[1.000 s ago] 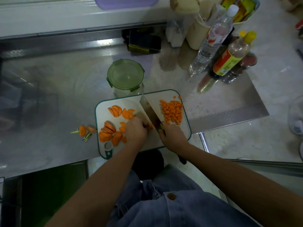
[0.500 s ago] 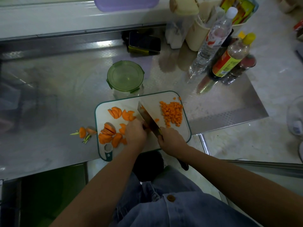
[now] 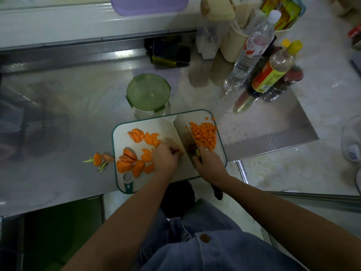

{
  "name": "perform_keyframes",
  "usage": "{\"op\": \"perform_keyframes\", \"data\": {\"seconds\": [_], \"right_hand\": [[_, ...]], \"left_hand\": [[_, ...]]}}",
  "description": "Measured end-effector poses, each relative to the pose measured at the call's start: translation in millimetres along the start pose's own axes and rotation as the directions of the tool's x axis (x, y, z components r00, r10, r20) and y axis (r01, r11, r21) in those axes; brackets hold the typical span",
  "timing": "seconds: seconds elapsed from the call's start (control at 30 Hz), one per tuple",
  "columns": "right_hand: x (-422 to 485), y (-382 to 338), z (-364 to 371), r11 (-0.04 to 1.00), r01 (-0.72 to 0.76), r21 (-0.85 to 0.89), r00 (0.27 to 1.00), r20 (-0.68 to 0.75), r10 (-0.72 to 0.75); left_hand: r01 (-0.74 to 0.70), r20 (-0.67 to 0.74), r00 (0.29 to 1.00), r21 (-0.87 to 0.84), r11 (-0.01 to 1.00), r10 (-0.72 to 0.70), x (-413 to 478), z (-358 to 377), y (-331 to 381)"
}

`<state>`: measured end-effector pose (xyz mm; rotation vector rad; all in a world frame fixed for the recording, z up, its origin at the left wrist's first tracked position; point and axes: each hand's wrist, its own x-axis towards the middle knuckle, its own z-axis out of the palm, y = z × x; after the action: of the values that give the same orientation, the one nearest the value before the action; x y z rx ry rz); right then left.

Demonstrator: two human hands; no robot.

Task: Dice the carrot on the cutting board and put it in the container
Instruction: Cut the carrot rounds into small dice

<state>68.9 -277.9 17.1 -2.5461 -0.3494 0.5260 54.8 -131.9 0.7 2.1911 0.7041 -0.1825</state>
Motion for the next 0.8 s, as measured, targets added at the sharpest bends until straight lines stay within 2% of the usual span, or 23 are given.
{"op": "perform_keyframes", "data": {"seconds": [0.17, 0.33, 0.4, 0.6, 0.7, 0.73, 0.8], "right_hand": [[1.6, 3.4, -7.9, 0.997, 0.015, 0.080, 0.998, -0.057, -0.010], [-7.0, -1.4, 1.8, 0.994, 0.072, 0.086, 0.993, 0.084, -0.080], [-9.1, 1.8, 4.3, 0.993, 0.077, 0.086, 0.991, 0.101, -0.085], [2.9, 16.6, -13.7, 1.000, -0.031, -0.006, 0.999, -0.015, 0.031], [7.2, 11.7, -23.3, 0.999, -0.037, -0.009, 0.998, -0.054, 0.037], [7.1, 9.2, -25.1, 1.000, -0.027, -0.011, 0.998, -0.062, 0.026], [6.2, 4.5, -26.8, 0.999, -0.002, -0.054, 0.997, -0.081, -0.002]], "left_hand": [[-0.060, -0.077, 0.995, -0.038, 0.997, 0.057, -0.9, -6.5, -0.2], [-0.033, -0.141, 0.990, -0.003, 0.999, 0.032, -2.5, -15.7, -11.6], [-0.030, -0.135, 0.991, -0.031, 0.999, 0.025, -3.4, -16.6, -15.0], [0.011, -0.061, 0.998, 0.004, 1.000, -0.011, -1.1, -20.6, -12.0], [0.041, -0.011, 0.999, -0.019, 0.999, -0.041, 0.1, -24.3, -6.5], [0.050, 0.009, 0.999, -0.089, 0.995, -0.049, 0.0, -24.9, -2.6], [0.153, 0.136, 0.985, -0.403, 0.902, -0.106, -1.5, -24.5, 11.8]]}}
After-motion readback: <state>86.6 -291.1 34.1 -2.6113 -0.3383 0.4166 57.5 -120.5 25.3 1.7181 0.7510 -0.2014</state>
